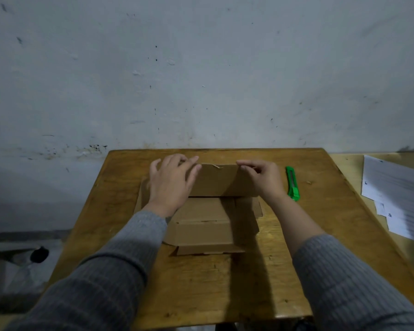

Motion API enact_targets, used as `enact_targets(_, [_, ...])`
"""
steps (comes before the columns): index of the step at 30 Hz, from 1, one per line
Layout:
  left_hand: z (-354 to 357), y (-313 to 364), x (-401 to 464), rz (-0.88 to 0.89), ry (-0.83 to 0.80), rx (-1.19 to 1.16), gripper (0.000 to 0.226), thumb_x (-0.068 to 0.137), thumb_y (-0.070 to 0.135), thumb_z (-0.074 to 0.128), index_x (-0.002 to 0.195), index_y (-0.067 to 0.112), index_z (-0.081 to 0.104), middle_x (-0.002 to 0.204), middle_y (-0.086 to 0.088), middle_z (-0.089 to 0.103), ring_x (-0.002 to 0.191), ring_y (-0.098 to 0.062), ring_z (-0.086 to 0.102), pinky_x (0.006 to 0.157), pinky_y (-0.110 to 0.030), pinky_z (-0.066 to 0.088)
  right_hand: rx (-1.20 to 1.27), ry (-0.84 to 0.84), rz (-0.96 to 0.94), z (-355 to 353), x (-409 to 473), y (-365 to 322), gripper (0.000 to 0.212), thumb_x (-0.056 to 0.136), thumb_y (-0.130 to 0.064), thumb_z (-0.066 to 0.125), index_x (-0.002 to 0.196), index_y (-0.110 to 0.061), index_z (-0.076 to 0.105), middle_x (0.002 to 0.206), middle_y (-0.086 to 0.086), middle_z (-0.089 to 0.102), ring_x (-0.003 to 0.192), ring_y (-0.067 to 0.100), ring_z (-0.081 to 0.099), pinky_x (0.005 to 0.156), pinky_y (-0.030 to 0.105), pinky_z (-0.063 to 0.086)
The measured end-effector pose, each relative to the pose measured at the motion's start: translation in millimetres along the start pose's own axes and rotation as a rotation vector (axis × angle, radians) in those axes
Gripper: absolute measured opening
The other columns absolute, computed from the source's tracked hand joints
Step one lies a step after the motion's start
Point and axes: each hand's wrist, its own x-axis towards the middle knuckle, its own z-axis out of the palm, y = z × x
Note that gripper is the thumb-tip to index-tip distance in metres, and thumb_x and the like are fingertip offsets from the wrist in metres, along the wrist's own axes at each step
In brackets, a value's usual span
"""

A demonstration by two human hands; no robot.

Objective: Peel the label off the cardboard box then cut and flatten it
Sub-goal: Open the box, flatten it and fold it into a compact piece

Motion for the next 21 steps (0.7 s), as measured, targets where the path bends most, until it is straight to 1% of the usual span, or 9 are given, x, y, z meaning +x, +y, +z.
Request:
enact_targets(2, [-9,10,5,-0.064,-0.077,-0.031,0.052,0.099,0.051,0.02,0.114,0.033,0.066,0.11,0.008,0.063,0.108,-0.015,0.055,0.1,-0.043,0.028,0.01,-0.009,-0.004,-4,-14,0,0.019,0.089,-0.011,0.061,0.101,-0.021,0.072,0.107,-0.003,0.069,0.109,0.013,0.059,0.091,0.026,0.047])
enact_targets(4, [-15,19,8,-0.128,-0.254,-0.026,0.058,0.099,0.055,0.014,0.117,0.032,0.065,0.11,0.004,0.066,0.103,-0.017,0.058,0.097,-0.043,0.033,0.026,-0.023,0.015,-7,-28,2,0.021,0.089,-0.011,0.061,0.104,-0.021,0.071,0.112,0.0,0.069,0.111,0.013,0.059,0.096,0.031,0.049])
enact_targets(7, [-17,24,5,-0.203,-0.481,-0.005,0.067,0.095,0.062,0.011,0.121,0.028,0.063,0.108,-0.003,0.067,0.097,-0.022,0.061,0.091,-0.042,0.047,0.031,-0.043,0.032,-9,-48,5,0.024,0.088,-0.011,0.061,0.11,-0.02,0.069,0.112,-0.001,0.068,0.108,0.01,0.059,0.091,0.025,0.049])
enact_targets(9, [-16,24,-4,-0.201,-0.537,-0.003,0.071,0.095,0.063,0.011,0.118,0.023,0.066,0.104,-0.004,0.067,0.092,-0.021,0.061,0.083,-0.039,0.051,0.029,-0.06,0.062,-10,-59,10,0.022,0.088,-0.01,0.061,0.107,-0.017,0.07,0.111,-0.001,0.068,0.108,0.01,0.059,0.093,0.027,0.049])
enact_targets(11, [-12,24,-17,-0.198,-0.58,-0.038,0.068,0.096,0.061,0.013,0.119,0.022,0.064,0.108,-0.006,0.067,0.094,-0.023,0.061,0.079,-0.035,0.051,-0.006,-0.082,0.071,-10,-67,15,0.02,0.088,-0.011,0.062,0.105,-0.017,0.071,0.109,-0.001,0.069,0.107,0.01,0.06,0.095,0.031,0.05])
enact_targets(14, [-3,21,-36,-0.197,-0.615,-0.123,0.066,0.096,0.061,0.016,0.122,0.021,0.062,0.116,-0.007,0.064,0.101,-0.024,0.059,0.085,-0.039,0.05,-0.107,-0.116,0.056,-7,-79,24,0.022,0.088,-0.013,0.063,0.108,-0.019,0.071,0.112,-0.003,0.068,0.106,0.007,0.059,0.093,0.026,0.048])
enact_targets(17, [9,16,-54,-0.124,-0.666,-0.103,0.061,0.097,0.059,0.016,0.137,0.027,0.048,0.138,-0.002,0.052,0.123,-0.025,0.049,0.099,-0.044,0.043,-0.252,-0.118,0.011,0,-92,37,0.03,0.085,-0.014,0.065,0.113,-0.024,0.068,0.121,-0.007,0.064,0.113,0.007,0.056,0.097,0.023,0.046])
enact_targets(19, [17,13,-63,-0.046,-0.703,-0.046,0.059,0.097,0.057,0.015,0.146,0.03,0.034,0.157,0.006,0.026,0.143,-0.019,0.023,0.113,-0.051,0.024,-0.365,-0.161,-0.01,5,-102,46,0.037,0.083,-0.016,0.065,0.118,-0.029,0.065,0.128,-0.011,0.059,0.119,0.006,0.052,0.102,0.028,0.044])
enact_targets(21, [24,11,-71,-0.022,-0.746,-0.011,0.06,0.097,0.058,0.013,0.149,0.03,0.025,0.16,0.011,0.007,0.147,-0.014,0.006,0.116,-0.055,0.01,-0.451,-0.209,-0.042,11,-109,56,0.04,0.083,-0.016,0.064,0.12,-0.03,0.063,0.13,-0.015,0.057,0.122,0.005,0.049,0.104,0.026,0.041])
